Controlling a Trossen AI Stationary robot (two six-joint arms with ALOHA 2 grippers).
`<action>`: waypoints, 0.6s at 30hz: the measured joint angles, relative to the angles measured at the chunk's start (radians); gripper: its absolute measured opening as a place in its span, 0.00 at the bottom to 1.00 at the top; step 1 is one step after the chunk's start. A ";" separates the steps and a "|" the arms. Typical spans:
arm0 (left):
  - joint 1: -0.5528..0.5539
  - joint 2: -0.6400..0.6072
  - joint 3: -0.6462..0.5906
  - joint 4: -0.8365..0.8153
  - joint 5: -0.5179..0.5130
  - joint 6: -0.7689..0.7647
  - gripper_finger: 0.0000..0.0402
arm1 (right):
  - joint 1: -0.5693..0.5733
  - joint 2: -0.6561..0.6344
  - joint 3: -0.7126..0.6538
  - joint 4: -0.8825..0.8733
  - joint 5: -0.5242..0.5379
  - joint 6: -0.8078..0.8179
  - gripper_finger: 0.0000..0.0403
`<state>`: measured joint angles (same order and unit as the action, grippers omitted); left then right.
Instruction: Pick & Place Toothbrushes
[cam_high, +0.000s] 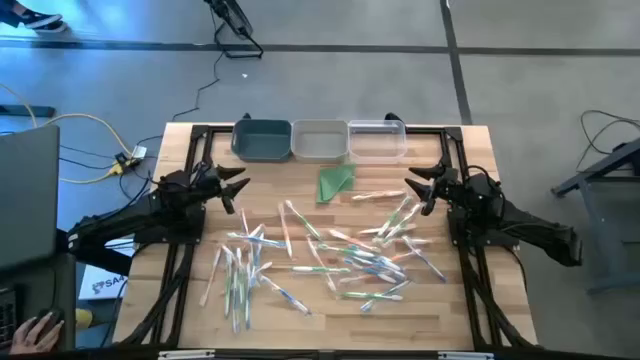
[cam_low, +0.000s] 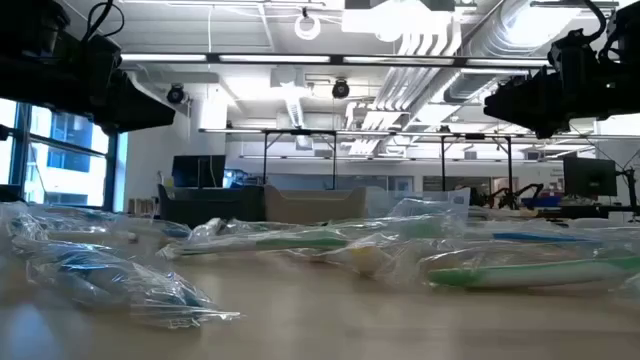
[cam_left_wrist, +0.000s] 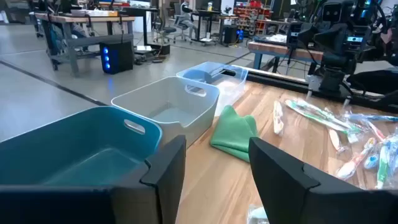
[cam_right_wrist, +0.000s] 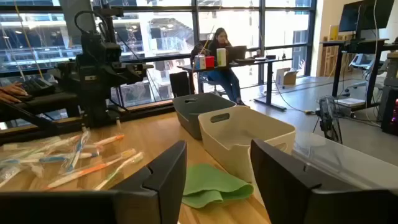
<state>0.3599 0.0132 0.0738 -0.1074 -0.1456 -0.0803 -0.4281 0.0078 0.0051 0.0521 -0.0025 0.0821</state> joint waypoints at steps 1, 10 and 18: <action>0.000 0.000 0.000 0.000 0.000 0.000 0.43 | 0.000 0.000 0.000 0.000 0.000 0.000 0.43; 0.000 0.000 0.000 0.000 0.000 0.000 0.43 | 0.000 0.000 0.000 0.000 0.000 0.000 0.43; 0.007 -0.001 0.000 0.000 0.004 0.000 0.43 | 0.000 0.000 0.000 0.000 0.000 0.000 0.43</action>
<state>0.3673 0.0125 0.0738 -0.1073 -0.1417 -0.0803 -0.4282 0.0078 0.0055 0.0521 -0.0025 0.0822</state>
